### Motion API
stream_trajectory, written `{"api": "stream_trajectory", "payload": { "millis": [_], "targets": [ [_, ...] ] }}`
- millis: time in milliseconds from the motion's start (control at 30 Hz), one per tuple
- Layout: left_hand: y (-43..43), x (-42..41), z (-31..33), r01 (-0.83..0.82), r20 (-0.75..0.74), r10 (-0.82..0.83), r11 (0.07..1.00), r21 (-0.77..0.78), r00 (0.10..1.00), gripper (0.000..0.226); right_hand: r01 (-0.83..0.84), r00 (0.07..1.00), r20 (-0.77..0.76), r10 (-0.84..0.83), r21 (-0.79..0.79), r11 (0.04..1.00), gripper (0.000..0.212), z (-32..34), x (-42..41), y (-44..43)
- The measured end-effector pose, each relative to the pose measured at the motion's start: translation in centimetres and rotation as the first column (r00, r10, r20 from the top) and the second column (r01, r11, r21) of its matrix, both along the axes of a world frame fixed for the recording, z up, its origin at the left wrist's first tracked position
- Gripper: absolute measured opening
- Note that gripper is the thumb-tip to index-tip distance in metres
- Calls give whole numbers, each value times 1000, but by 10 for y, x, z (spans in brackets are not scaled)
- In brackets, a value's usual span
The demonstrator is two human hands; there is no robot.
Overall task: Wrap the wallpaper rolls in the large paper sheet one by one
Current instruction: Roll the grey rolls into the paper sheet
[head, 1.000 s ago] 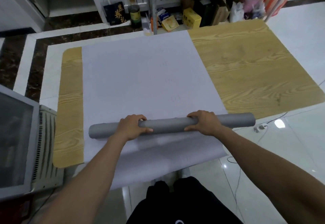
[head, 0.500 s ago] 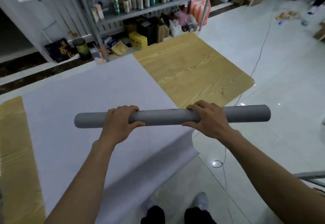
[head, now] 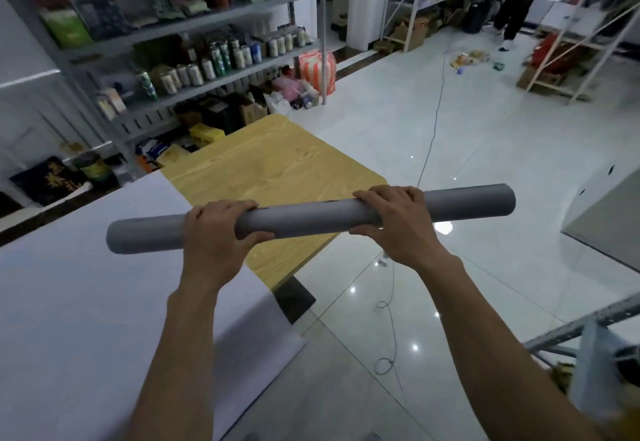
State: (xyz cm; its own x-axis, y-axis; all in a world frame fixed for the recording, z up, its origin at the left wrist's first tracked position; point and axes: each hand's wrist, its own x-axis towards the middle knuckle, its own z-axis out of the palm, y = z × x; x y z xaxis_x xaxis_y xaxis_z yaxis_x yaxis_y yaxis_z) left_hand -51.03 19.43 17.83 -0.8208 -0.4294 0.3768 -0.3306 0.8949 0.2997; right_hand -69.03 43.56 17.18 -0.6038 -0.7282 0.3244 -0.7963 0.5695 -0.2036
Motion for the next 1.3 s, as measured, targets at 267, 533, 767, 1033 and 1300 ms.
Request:
{"api": "stream_trajectory", "payload": {
  "millis": [267,533,767,1033,1300],
  "targets": [
    [50,-89,-4,99,43,-99,995,18,994,55,89,983,162,-92,25,996,49,-11,-69,62],
    [32,-214,-11,189,35,-189,982,12,981,53,195,971,142,-195,11,981,46,-15,-168,59],
    [13,-324,-4,277,30,-277,961,-6,960,53,285,947,147,-284,15,958,47,-5,-253,52],
    [19,-428,3,320,6,-320,947,-7,947,53,327,928,186,-321,3,945,49,-2,-347,61],
    [30,-547,-5,235,19,-235,972,4,972,55,234,952,202,-231,6,972,48,-6,-486,65]
  ]
}}
